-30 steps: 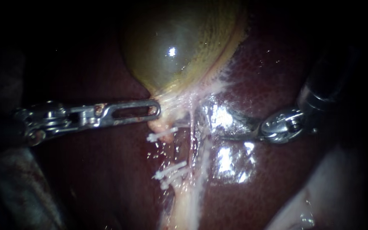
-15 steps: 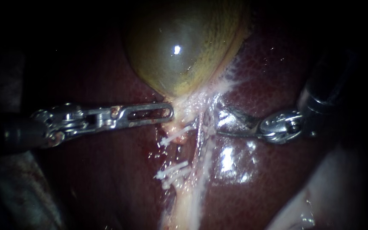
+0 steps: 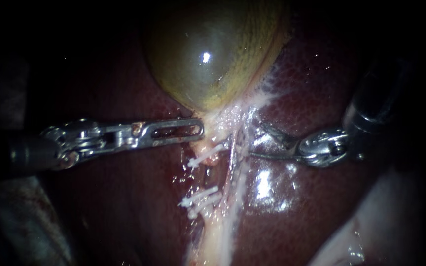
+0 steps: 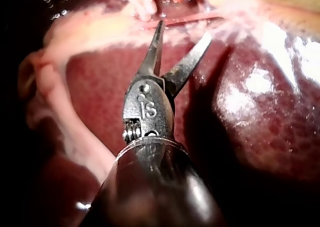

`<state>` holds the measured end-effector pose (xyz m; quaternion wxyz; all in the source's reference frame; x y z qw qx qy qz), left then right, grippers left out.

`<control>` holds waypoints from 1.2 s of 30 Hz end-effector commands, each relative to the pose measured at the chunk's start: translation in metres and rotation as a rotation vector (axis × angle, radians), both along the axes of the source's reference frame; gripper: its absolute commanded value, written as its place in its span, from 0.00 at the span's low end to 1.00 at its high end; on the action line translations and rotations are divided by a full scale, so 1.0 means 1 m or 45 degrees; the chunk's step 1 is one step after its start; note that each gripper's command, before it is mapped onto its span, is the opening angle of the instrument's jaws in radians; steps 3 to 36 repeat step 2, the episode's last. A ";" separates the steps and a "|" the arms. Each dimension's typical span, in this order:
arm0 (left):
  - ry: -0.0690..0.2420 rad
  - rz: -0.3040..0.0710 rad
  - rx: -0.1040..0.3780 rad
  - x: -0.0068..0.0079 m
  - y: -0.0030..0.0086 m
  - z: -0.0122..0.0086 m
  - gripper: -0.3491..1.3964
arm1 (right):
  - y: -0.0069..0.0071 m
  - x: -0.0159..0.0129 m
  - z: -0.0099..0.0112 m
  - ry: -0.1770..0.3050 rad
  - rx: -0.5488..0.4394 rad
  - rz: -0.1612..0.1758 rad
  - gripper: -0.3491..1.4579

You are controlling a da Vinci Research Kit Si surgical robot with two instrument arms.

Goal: Go back from the cut left tube

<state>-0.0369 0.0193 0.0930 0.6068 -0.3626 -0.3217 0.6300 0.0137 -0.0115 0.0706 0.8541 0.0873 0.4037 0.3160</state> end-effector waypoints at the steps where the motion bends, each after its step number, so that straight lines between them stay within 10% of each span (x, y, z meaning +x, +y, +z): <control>1: -0.001 0.000 0.000 0.0000 0.0000 0.0000 0.00 | 0.0000 0.0000 0.0000 -0.001 0.000 0.000 0.99; 36: -0.003 0.003 0.001 0.0000 0.0000 0.0000 0.00 | 0.0000 0.0000 0.0000 -0.001 0.000 0.000 0.99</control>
